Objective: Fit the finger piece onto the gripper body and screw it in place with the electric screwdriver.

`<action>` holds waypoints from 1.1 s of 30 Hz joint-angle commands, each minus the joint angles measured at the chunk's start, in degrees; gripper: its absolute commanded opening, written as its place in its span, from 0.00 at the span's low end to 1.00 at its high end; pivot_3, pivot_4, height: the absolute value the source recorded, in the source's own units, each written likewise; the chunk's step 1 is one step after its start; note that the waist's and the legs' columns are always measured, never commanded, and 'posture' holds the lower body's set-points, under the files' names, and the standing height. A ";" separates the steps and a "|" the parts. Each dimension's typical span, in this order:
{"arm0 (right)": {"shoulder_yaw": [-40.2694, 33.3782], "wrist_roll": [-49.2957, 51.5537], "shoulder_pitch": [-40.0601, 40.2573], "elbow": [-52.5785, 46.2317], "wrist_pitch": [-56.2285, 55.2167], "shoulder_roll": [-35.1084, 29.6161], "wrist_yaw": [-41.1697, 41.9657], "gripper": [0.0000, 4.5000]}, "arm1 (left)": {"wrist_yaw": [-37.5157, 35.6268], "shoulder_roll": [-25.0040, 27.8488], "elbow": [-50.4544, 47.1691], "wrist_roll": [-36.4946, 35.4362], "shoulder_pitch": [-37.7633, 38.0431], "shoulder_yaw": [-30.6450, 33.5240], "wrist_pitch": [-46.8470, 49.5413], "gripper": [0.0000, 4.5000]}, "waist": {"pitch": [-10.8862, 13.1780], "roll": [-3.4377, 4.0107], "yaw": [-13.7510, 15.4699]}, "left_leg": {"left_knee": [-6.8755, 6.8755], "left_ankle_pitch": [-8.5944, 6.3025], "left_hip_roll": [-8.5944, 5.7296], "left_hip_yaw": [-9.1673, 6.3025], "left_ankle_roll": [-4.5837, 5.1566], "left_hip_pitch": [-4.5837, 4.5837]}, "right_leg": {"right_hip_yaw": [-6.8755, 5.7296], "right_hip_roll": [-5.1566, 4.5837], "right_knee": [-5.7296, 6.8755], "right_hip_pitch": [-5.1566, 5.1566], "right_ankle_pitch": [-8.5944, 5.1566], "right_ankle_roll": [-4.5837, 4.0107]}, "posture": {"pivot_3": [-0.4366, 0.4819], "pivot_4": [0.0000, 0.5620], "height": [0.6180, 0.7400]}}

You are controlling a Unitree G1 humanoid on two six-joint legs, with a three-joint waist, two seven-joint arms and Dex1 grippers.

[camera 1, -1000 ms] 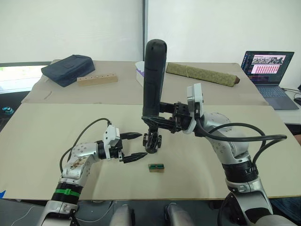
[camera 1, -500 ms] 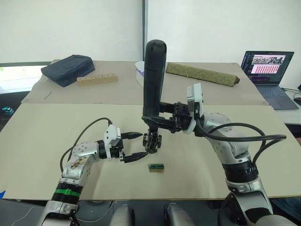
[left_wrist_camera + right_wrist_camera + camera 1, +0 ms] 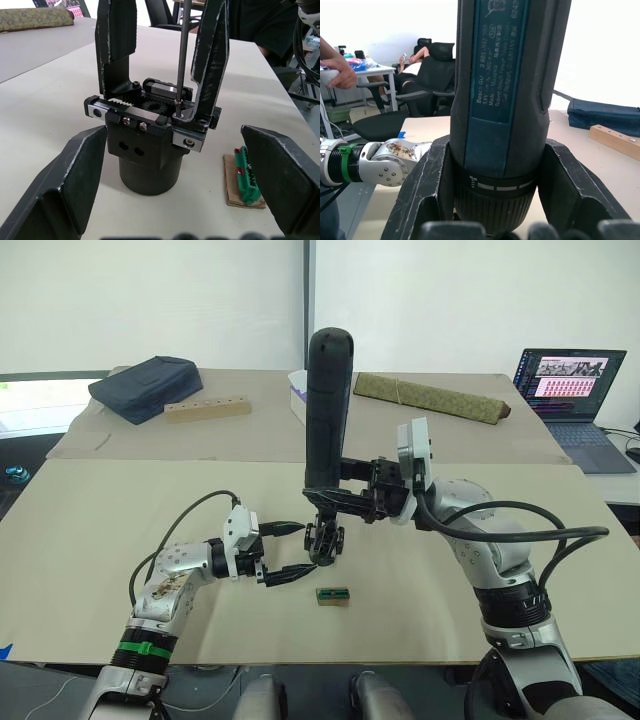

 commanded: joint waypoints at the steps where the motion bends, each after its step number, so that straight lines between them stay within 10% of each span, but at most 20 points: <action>1: -1.95 0.39 -1.56 -1.38 -1.76 -0.45 0.44 0.43 | 0.19 -0.18 -2.31 -0.27 0.22 0.03 -0.20 1.00 | 0.00 0.00 0.00 | 0.00 0.00 0.00 0.00 0.00 0.00 | 0.00 0.00 0.00 0.00 0.00 0.00 | 0.48 0.27 1.00; 33: -0.71 -0.75 -1.03 -2.16 -1.22 1.08 -0.29 0.43 | -2.08 -3.87 15.98 7.10 -9.23 -5.02 -4.40 1.00 | 0.00 0.00 0.05 | 0.01 0.00 -0.03 0.00 0.00 -0.01 | -0.01 0.01 -0.01 0.00 0.00 0.00 | 0.48 0.27 1.00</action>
